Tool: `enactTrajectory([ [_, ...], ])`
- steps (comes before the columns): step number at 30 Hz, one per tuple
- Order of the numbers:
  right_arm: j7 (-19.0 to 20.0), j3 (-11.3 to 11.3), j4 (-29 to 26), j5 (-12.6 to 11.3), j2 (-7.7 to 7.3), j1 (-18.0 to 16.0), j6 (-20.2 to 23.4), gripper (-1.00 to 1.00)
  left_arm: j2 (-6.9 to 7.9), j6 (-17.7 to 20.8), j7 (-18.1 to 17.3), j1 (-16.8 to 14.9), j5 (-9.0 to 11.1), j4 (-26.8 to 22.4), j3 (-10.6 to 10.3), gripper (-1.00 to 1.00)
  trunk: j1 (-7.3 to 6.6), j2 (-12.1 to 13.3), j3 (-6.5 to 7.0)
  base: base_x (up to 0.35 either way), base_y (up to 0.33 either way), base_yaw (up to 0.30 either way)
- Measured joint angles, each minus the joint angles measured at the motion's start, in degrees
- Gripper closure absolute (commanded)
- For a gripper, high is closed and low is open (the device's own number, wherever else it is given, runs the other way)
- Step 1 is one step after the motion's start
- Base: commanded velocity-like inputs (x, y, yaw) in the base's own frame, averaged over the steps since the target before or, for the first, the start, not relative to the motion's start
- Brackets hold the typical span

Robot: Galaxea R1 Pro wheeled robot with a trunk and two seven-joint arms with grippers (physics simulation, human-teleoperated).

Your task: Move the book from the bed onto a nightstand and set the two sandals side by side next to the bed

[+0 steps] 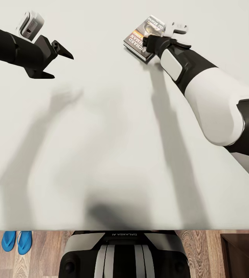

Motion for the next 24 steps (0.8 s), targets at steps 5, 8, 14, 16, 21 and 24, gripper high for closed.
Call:
enactTrajectory([
  [5,-0.14,0.04,-0.08,0.09,0.00,-0.05,-0.63,-1.00,0.03,-0.01,0.00,0.00,-0.03,0.00,0.00,-1.00,0.00,0.00,0.00,0.000,0.000,0.000],
  [8,-0.18,0.04,-0.09,0.11,0.00,-0.06,-0.65,-1.00,0.07,-0.02,0.00,0.02,-0.03,0.04,0.00,-1.00,0.00,0.00,0.00,0.000,0.000,0.000],
  [14,-0.21,0.05,0.18,0.13,0.00,-0.09,0.06,-1.00,1.02,-0.02,0.00,0.51,-0.10,0.03,0.00,-1.00,0.00,0.00,0.00,0.000,0.000,0.000],
  [16,-0.21,0.05,0.23,0.12,0.00,-0.12,0.48,-1.00,1.14,-0.02,0.00,0.61,-0.11,0.02,0.00,-1.00,0.00,0.00,0.00,0.000,0.000,0.000],
  [21,-0.21,0.00,0.32,0.09,0.00,-0.11,1.86,-1.00,1.26,-0.02,-0.01,0.72,-0.12,0.01,-0.01,-1.00,0.00,0.00,0.00,0.000,0.000,0.000],
  [24,-0.20,-0.04,0.45,0.08,0.00,-0.09,2.45,-1.00,1.33,-0.01,-0.04,0.83,-0.09,0.00,-0.01,-1.00,0.00,0.00,0.00,0.000,0.000,0.000],
])
